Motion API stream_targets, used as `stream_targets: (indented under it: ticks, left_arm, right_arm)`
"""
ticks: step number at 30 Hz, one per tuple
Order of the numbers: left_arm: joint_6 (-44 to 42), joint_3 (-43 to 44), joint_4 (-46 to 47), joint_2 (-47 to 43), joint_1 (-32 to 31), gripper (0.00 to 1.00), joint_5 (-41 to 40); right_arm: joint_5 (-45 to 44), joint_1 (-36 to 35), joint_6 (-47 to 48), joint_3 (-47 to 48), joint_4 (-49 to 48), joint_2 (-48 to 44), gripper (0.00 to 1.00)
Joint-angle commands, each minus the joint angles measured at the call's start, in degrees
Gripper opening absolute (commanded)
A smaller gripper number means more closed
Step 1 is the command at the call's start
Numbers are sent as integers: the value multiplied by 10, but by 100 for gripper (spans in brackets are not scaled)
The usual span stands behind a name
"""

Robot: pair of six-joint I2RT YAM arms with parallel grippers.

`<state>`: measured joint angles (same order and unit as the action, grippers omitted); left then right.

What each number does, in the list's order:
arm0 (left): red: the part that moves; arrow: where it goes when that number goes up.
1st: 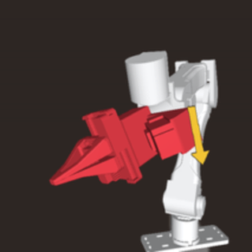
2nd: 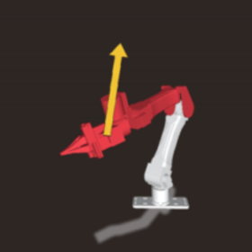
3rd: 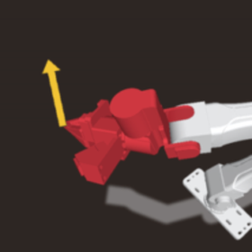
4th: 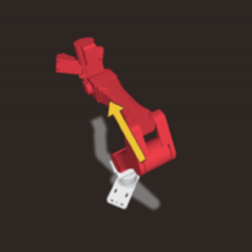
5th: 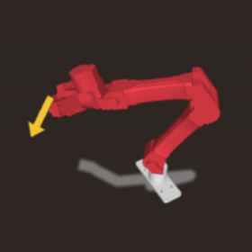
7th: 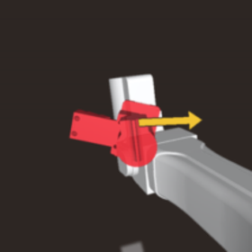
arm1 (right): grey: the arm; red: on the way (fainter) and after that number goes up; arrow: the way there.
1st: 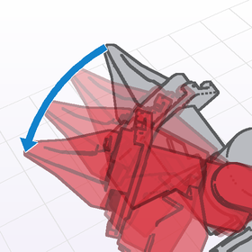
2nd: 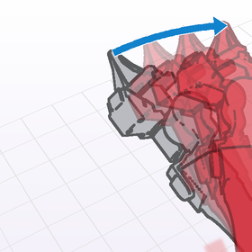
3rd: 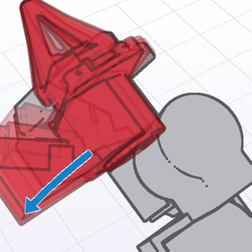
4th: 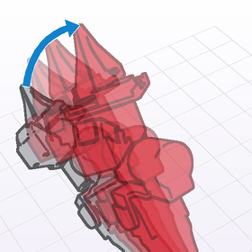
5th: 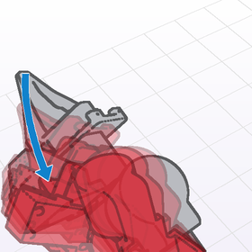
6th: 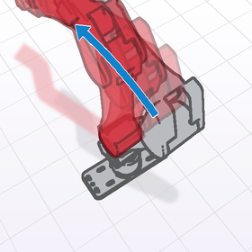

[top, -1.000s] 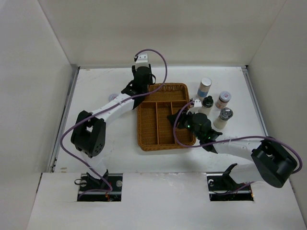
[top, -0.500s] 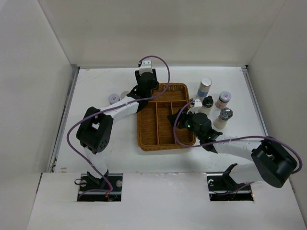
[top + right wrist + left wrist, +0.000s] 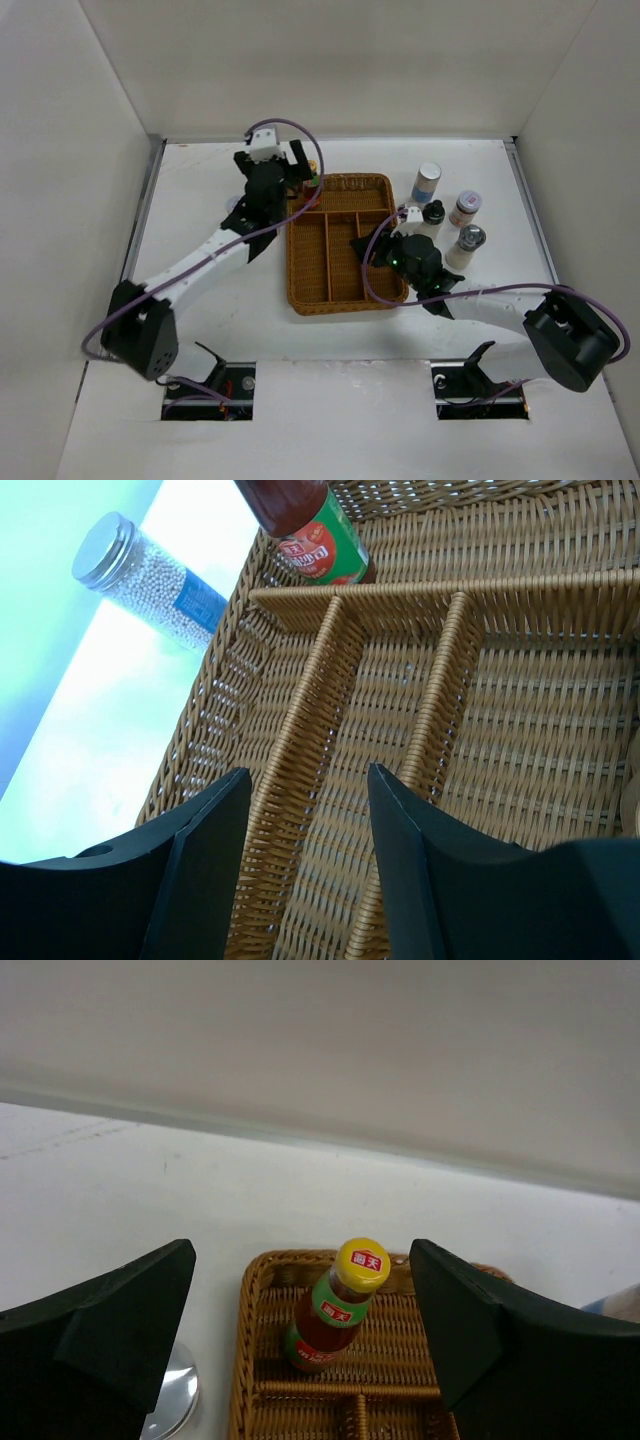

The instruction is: Organize the condiment bottles

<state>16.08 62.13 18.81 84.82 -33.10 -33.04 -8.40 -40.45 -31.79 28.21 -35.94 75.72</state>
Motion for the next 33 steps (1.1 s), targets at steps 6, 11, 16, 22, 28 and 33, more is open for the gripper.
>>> stream_targets:
  ticks: [6,11,16,22,28,33]
  left_arm:
    - [41,-102,-99,-120,27,83,-10]
    - [43,-121,-127,-101,31,84,-14]
    - [45,-130,-110,-70,48,85,-19]
    - [47,-123,-77,-26,76,83,2]
    - [45,-106,-55,-4,85,63,22]
    - [41,-112,-52,-43,73,36,13]
  right_arm:
    - [-6,5,-8,-2,-19,-6,58]
    - [-5,2,-5,3,-21,3,60]
    - [4,2,-2,8,-14,0,60]
    - [5,2,-3,9,-13,3,61]
    - [9,2,-5,10,-11,1,60]
    - [9,2,-8,10,-14,7,60]
